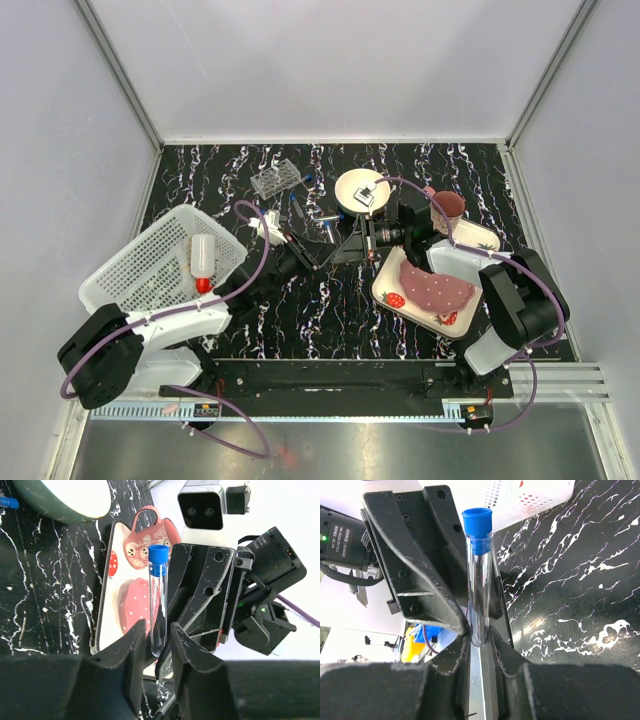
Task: Organize the chemistry lab equipment
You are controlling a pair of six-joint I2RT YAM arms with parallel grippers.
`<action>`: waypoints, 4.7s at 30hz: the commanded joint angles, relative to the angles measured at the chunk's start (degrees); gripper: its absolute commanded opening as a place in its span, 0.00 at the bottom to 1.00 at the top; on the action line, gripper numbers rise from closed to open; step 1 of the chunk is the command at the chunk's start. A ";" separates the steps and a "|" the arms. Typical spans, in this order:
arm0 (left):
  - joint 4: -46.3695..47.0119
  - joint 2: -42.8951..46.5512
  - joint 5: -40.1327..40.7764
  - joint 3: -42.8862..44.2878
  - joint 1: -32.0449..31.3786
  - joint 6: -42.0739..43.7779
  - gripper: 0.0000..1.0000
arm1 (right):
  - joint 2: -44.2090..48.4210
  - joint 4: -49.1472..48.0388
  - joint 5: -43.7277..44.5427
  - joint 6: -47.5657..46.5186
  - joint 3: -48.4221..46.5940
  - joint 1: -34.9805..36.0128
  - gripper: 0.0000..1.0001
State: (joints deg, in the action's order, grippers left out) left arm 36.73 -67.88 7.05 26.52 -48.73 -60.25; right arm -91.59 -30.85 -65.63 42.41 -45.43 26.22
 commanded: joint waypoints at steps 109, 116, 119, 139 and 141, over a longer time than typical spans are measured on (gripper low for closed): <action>-60.72 -54.99 1.38 88.26 39.15 46.45 0.08 | 3.44 62.32 6.21 -72.03 -18.91 5.07 0.91; -60.90 -57.10 2.79 87.38 39.24 47.06 0.08 | 3.17 62.84 6.56 -72.47 -19.08 5.07 0.91; -60.99 -57.89 2.62 87.21 39.15 47.07 0.08 | 3.17 62.93 6.65 -72.65 -19.08 5.07 0.91; -61.08 -60.09 2.53 86.24 39.15 46.63 0.09 | 2.91 63.37 6.83 -73.09 -19.26 5.07 0.91; -61.16 -60.35 2.36 86.33 39.15 46.54 0.09 | 2.82 63.28 6.91 -73.09 -19.35 5.07 0.91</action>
State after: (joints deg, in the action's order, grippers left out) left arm -26.85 -127.68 7.92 112.05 -9.89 -13.96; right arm -88.31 32.53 -59.11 -29.41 -62.26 31.48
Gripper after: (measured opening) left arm 0.173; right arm 0.910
